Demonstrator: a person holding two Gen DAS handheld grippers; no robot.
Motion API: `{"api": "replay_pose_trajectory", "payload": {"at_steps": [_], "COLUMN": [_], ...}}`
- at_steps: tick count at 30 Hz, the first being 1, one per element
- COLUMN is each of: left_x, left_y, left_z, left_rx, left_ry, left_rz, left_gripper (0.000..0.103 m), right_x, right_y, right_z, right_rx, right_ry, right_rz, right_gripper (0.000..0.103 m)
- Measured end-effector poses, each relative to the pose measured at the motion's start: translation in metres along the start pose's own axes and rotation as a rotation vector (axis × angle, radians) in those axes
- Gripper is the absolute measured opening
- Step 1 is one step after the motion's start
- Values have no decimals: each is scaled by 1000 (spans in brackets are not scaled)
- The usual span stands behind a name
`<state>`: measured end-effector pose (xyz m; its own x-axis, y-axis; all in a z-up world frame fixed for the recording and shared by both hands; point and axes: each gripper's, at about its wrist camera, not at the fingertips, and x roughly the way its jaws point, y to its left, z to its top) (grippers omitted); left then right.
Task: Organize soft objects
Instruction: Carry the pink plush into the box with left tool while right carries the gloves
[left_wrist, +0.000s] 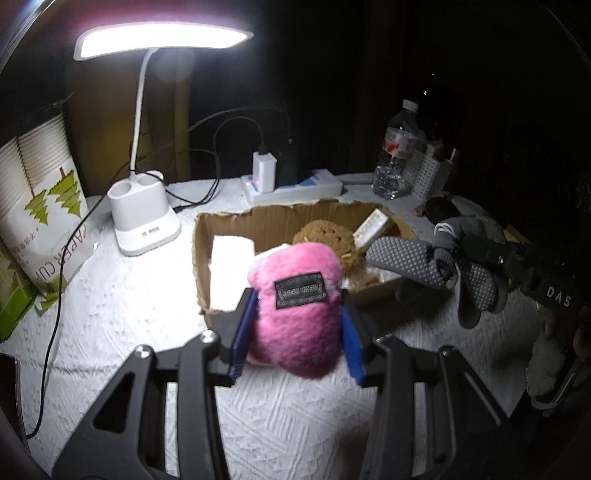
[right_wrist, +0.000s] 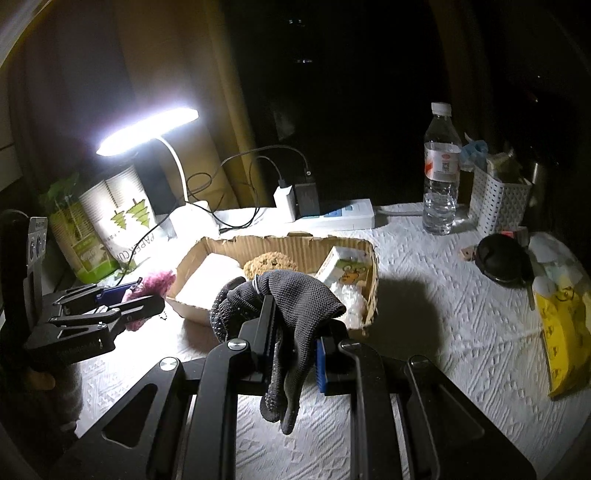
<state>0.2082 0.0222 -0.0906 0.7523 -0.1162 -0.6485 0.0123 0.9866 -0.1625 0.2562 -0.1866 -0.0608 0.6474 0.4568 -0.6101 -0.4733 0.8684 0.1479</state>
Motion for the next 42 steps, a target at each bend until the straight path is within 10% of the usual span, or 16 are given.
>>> {"api": "replay_pose_trajectory", "payload": {"at_steps": [42], "left_x": [107], "left_y": [26], "left_z": [23], "left_rx": [-67], "left_ry": [129], "left_rz": [72], "left_gripper": [45], "right_x": [138], "right_y": [-18], "right_z": [11], "right_rx": [-98], "right_ry": [250], "right_rz": [-45], "right_gripper": [19]}}
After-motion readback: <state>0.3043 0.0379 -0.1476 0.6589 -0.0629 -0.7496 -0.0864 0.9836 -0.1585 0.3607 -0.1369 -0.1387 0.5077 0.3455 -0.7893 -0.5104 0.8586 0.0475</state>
